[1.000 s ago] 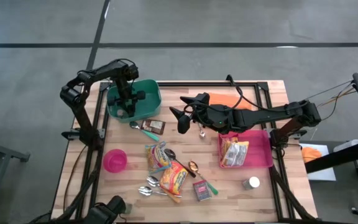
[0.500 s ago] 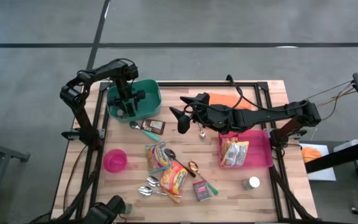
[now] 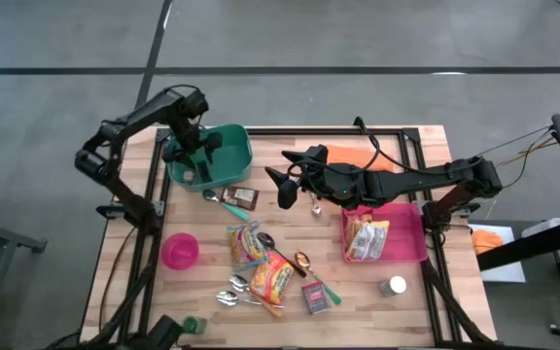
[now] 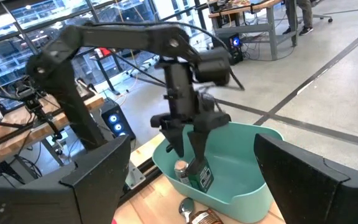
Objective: Pick & Place Food Item
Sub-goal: Put the blue noodle pack into the pink bin
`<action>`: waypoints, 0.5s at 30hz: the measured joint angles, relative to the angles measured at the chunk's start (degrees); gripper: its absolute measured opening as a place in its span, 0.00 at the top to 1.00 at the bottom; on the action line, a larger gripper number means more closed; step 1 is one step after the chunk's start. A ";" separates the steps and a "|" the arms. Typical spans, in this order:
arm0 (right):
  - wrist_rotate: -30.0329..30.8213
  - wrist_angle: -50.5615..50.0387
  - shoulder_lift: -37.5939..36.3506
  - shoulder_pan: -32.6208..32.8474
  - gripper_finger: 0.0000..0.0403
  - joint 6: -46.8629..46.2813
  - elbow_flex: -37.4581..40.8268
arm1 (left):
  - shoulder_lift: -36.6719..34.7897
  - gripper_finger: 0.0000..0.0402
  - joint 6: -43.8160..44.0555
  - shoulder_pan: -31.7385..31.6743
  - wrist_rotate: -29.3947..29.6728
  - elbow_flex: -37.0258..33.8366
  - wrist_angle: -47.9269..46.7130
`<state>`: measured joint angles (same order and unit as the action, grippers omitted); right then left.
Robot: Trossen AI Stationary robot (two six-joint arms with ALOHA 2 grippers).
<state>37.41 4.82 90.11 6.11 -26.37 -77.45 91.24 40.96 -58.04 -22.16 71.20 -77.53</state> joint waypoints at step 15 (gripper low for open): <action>0.00 0.00 0.00 0.00 0.17 0.02 -0.01 | -21.29 0.30 -10.18 13.75 1.74 -0.31 16.25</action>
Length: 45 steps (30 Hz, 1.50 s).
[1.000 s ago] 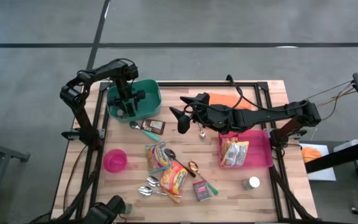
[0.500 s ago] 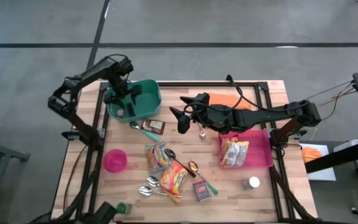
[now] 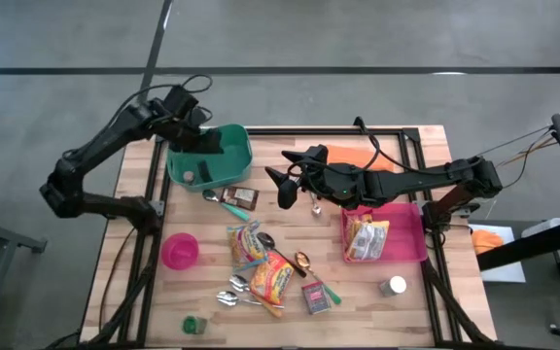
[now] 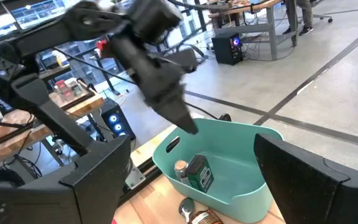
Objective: Pick & Place Food Item
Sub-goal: Put the blue noodle pack into the pink bin
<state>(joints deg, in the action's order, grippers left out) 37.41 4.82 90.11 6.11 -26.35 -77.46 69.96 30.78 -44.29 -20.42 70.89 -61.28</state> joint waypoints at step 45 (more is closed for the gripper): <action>-3.56 -0.14 0.00 0.00 0.17 -13.18 0.00 | -1.23 0.30 -14.29 39.14 3.91 -0.09 4.94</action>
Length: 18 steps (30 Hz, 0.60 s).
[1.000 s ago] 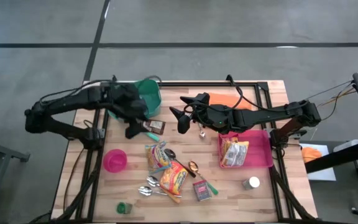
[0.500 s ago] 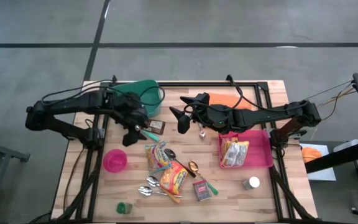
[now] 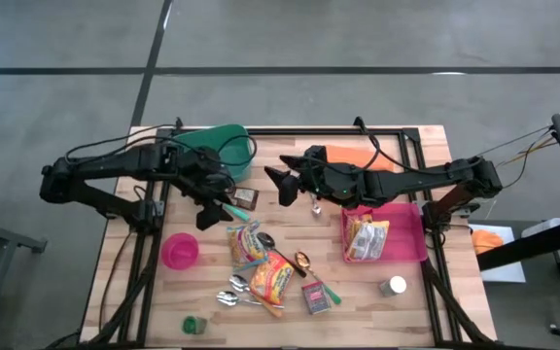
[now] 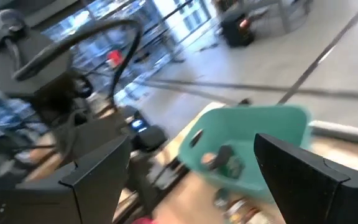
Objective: Pick & Place Food Item
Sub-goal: Put the blue noodle pack into the pink bin
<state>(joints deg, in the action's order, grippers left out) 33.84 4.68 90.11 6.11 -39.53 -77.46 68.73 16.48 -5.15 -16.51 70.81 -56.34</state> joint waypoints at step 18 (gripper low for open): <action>-23.19 -2.83 -1.84 -0.17 0.17 4.73 -0.01 | 3.06 0.30 6.26 7.19 2.16 0.00 1.68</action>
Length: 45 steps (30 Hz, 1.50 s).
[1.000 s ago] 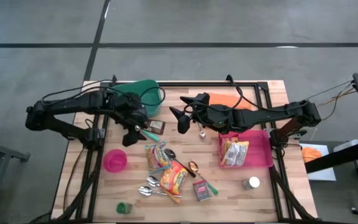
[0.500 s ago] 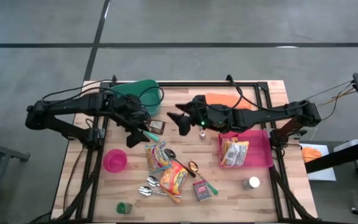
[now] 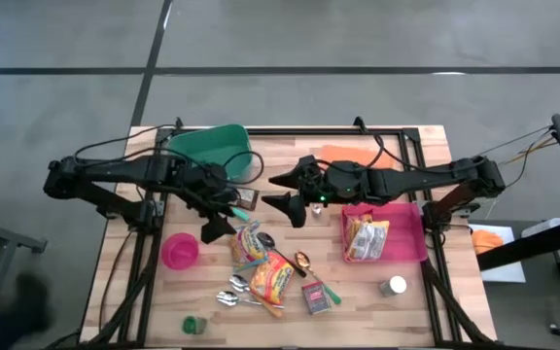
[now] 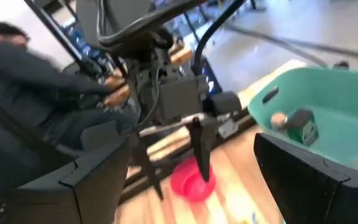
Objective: Pick & Place Food Item
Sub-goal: Put the blue noodle pack into the pink bin
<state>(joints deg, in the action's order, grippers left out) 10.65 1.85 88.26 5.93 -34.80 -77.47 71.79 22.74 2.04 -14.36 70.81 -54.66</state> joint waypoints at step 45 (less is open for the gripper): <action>20.81 -40.65 -14.50 10.08 0.17 -10.04 0.02 | 30.97 0.30 7.23 -0.42 18.02 -1.94 6.06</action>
<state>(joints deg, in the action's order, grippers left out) 31.46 -38.80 73.76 16.01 -44.84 -77.45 102.76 29.97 1.62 3.67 68.87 -48.60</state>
